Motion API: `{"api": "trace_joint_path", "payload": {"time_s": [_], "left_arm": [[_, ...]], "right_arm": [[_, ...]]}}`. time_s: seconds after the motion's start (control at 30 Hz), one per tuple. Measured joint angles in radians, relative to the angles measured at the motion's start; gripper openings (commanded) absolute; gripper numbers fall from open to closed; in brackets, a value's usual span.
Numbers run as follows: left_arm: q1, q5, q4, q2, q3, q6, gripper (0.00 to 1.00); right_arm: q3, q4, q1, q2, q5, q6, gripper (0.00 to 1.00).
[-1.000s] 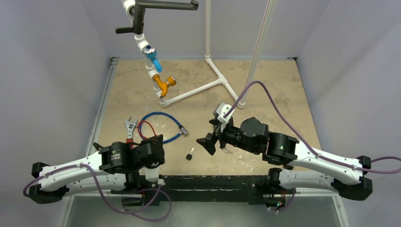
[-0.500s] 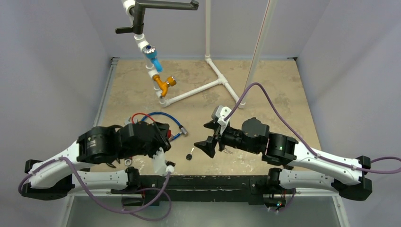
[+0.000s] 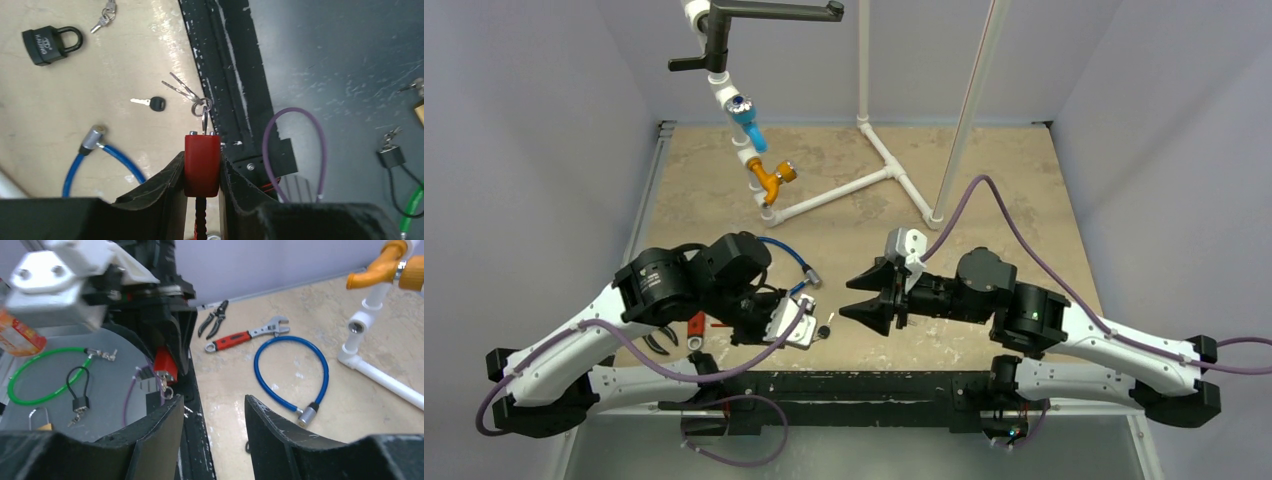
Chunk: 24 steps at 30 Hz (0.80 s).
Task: Unlock with the key
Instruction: Unlock the lock.
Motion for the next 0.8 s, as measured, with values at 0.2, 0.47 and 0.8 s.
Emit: {"api": "trace_joint_path", "payload": {"time_s": [0.2,0.47,0.8], "left_arm": [[0.080,0.142,0.018,0.014,-0.009,-0.152,0.00],[0.219,0.302,0.074,0.057,-0.011,-0.295,0.00],[0.232,0.349,0.142,0.054,-0.015,-0.362,0.00]], "right_arm": [[0.001,0.072,0.000,-0.005,-0.074,0.023,0.40],[0.004,0.095,0.000,0.099,-0.164,0.055,0.38],[0.004,0.116,0.000,0.122,-0.240,0.080,0.30]]}}
